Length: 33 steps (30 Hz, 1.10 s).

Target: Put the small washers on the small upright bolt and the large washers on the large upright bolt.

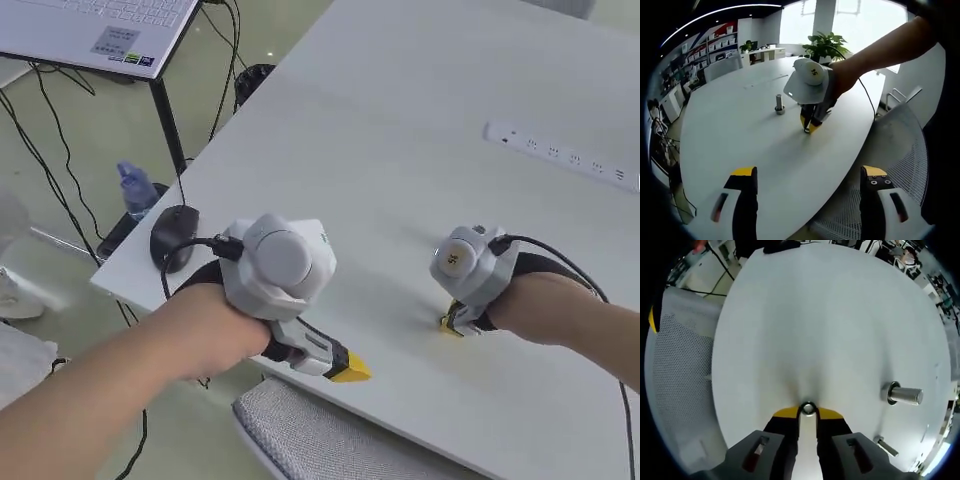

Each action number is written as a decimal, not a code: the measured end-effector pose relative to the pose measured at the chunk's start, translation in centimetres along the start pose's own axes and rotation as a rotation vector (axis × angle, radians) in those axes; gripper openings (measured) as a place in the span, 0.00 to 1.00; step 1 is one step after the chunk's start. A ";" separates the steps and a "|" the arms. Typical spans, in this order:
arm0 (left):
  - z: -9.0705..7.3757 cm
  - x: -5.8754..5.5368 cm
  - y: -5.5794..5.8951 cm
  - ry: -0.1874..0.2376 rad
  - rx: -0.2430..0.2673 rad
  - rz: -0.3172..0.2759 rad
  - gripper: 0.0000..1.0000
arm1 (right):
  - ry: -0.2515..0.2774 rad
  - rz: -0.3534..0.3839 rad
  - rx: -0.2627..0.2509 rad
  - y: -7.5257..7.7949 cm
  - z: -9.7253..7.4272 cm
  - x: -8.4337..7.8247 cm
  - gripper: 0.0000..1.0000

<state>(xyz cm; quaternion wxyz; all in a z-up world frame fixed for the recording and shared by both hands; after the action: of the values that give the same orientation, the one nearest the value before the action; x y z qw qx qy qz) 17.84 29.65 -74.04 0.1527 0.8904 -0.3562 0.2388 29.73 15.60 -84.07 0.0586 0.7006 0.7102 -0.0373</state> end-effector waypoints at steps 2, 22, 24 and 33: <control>-0.1 0.1 -0.2 -0.001 0.005 0.000 0.84 | 0.016 0.029 0.013 0.2 0.0 -0.2 0.12; 0.1 0.5 -0.1 -0.003 0.009 -0.004 0.82 | 0.079 0.130 0.035 1.0 -0.9 -3.3 0.12; 0.3 0.5 -0.1 -0.001 0.010 -0.004 0.82 | 0.077 0.138 0.031 1.2 -1.1 -4.0 0.12; 1.0 1.5 -0.4 0.030 0.010 -0.012 0.87 | 0.052 0.204 0.034 2.2 -1.9 -8.9 0.12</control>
<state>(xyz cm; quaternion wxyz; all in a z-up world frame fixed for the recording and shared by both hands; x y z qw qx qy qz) 19.41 28.60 -74.10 0.1549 0.8896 -0.3472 0.2531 31.94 7.06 -80.90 0.0316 0.7708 0.6359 -0.0249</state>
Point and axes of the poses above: the centre of the closed fingertips' face, and the gripper's own axes: z roughly forward along the fingers, y roughly to its right, x roughly out of its top, the point moved 4 cm from there along -z, roughly backward along the fingers, and after that the axes turned 15 degrees about -y, right-handed, at the moved point
